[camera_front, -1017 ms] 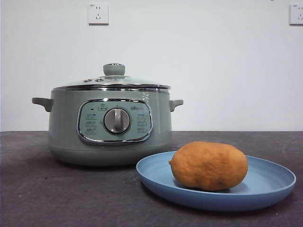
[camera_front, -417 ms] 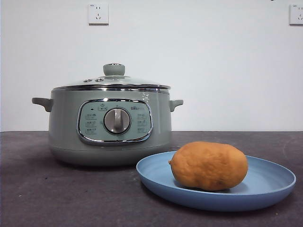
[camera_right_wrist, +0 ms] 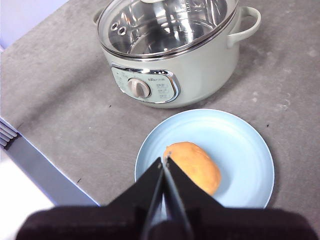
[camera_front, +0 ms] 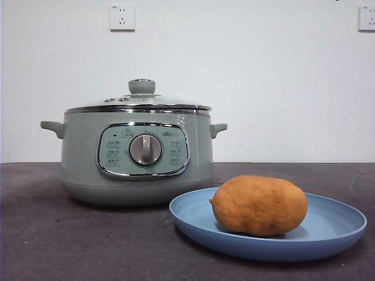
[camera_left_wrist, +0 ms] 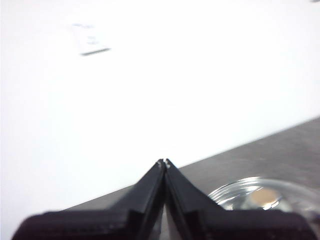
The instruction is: Take the potato out from the steamer,put the potato on the plate,close the lid
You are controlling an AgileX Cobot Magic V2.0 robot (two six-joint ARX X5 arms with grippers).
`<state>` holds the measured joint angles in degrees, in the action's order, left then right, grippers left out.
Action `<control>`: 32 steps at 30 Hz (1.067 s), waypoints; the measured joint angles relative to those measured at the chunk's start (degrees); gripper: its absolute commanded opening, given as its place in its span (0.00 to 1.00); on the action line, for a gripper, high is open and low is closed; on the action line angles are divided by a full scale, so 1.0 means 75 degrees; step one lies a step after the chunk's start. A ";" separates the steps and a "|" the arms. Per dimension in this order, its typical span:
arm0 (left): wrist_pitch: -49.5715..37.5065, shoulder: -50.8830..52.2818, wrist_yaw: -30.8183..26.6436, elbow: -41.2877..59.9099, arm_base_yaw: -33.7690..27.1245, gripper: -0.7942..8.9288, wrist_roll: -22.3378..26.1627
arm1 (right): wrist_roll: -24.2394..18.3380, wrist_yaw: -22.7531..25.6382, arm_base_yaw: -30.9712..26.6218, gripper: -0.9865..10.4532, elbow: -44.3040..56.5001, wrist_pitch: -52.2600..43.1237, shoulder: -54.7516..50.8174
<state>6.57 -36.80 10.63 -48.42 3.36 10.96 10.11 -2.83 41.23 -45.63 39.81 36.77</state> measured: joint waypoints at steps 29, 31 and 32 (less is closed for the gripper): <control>-0.0227 0.4602 -0.0242 0.6318 -0.1128 0.08 -0.0863 | 0.0000 0.0000 0.0000 0.09 0.0000 0.0000 0.0000; 0.0079 0.4794 -0.0332 0.6318 -0.1128 0.08 -0.0866 | 0.0003 0.0000 0.0000 0.09 0.0000 0.0000 0.0000; 0.0213 0.4852 -0.0370 0.6318 -0.1128 0.08 -0.0866 | 0.0000 0.0000 0.0000 0.09 0.0000 0.0000 0.0000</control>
<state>8.16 -0.40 7.86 -1.04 -5.10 4.47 10.11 -2.83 41.23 -45.63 39.81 36.77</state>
